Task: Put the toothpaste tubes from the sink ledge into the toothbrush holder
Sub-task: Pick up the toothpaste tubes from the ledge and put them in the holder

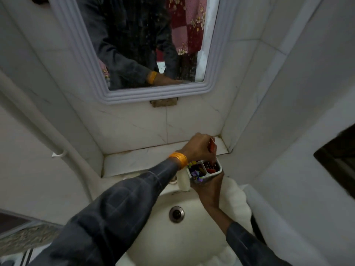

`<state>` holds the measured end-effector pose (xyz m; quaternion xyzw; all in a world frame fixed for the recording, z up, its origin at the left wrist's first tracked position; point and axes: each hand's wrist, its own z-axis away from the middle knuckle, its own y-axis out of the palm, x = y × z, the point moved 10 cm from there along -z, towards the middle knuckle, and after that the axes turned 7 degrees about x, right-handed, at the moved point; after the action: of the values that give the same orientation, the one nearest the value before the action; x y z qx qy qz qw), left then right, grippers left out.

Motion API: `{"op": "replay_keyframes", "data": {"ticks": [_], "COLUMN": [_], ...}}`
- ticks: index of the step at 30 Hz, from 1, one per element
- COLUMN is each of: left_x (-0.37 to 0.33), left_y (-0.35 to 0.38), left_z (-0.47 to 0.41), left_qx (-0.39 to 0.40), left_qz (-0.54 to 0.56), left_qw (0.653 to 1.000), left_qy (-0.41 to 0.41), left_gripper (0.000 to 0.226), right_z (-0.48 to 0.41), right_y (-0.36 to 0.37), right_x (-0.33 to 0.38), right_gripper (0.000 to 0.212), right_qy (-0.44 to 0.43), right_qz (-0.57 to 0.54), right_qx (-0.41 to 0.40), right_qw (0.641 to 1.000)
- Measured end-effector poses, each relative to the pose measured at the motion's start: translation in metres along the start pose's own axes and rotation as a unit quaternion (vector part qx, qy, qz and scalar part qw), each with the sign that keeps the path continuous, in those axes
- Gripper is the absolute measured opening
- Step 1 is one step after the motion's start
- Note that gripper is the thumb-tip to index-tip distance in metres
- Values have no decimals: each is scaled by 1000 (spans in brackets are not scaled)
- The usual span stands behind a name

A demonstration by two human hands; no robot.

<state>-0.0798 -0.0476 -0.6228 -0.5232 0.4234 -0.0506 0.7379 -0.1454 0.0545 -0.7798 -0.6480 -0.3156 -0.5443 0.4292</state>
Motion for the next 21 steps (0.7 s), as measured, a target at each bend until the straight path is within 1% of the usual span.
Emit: {"op": "replay_keyframes", "data": {"ticks": [2, 4, 10, 12, 15, 18, 21], "left_x": [0, 2, -3, -12, -27, -23, -13], "left_y": [20, 35, 32, 26, 28, 37, 26], "left_z": [-2, -3, -2, -1, 1, 3, 5], "left_qx": [29, 52, 59, 56, 68, 84, 55], "left_qz": [-32, -43, -57, -59, -132, -164, -138], "left_qw": [999, 998, 997, 996, 986, 981, 988], "left_qy": [-5, -13, -7, 24, 68, 60, 37], "left_gripper": [24, 27, 36, 32, 18, 15, 15], "right_z": [-1, 1, 3, 3, 4, 2, 4], "right_y": [2, 2, 1, 2, 2, 0, -1], "right_x": [5, 6, 11, 11, 14, 18, 16], "right_gripper": [107, 106, 110, 110, 105, 103, 105], "right_qy": [-6, -6, -15, -11, -10, -14, -2], "right_qz": [27, 44, 63, 57, 65, 72, 39], "right_qx": [3, 1, 6, 9, 10, 14, 15], "right_qw": [1000, 999, 998, 998, 998, 997, 999]}}
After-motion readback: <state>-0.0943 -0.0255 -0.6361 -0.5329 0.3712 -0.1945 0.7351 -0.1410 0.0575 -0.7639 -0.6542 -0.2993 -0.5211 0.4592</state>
